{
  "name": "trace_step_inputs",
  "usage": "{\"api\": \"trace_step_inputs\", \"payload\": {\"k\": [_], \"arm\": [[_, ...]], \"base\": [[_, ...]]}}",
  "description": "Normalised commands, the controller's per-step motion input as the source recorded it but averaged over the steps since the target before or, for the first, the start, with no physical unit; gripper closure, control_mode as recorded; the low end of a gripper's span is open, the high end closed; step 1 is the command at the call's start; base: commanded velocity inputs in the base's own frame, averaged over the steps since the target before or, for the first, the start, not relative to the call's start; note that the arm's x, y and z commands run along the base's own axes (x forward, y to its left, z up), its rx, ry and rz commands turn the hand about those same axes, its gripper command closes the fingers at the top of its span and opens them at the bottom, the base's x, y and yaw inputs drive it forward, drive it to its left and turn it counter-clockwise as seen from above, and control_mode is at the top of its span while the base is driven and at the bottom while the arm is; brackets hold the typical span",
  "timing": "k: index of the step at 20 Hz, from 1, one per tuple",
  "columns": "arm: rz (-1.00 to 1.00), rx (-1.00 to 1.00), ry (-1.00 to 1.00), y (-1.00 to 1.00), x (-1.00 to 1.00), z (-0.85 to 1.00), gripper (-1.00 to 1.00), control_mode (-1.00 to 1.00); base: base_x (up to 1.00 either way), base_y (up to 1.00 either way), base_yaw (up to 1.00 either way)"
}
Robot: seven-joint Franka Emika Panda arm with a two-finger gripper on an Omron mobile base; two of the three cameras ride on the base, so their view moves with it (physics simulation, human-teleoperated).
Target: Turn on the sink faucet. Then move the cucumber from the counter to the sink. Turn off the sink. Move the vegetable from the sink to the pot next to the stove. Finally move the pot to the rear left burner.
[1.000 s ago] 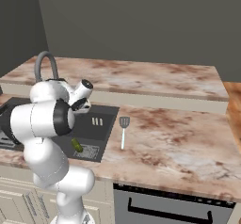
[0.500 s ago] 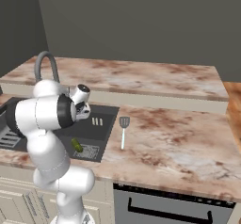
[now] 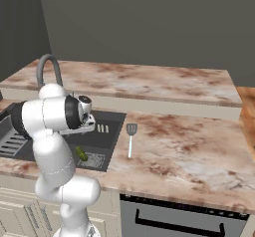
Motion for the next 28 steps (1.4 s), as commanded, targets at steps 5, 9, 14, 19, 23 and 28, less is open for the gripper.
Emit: {"api": "trace_step_inputs", "payload": {"k": [5,9,14,19,23,28], "arm": [[0.00,-0.07,0.03,0.00,0.07,-0.38,-1.00,-1.00],[0.00,-0.06,0.04,0.00,0.08,-0.40,-1.00,-1.00],[0.00,-0.06,0.04,0.00,0.14,-0.41,-1.00,-1.00],[0.00,-0.05,0.03,0.06,0.22,-0.40,-1.00,-1.00],[0.00,-0.05,0.04,0.07,0.23,-0.39,-1.00,-1.00],[0.00,-0.05,0.04,0.09,0.26,-0.38,-1.00,-1.00]], "base": [[0.00,0.00,0.00],[0.00,0.00,0.00],[0.00,0.00,0.00],[0.00,0.00,0.00],[0.00,0.00,0.00],[0.00,0.00,0.00]]}}
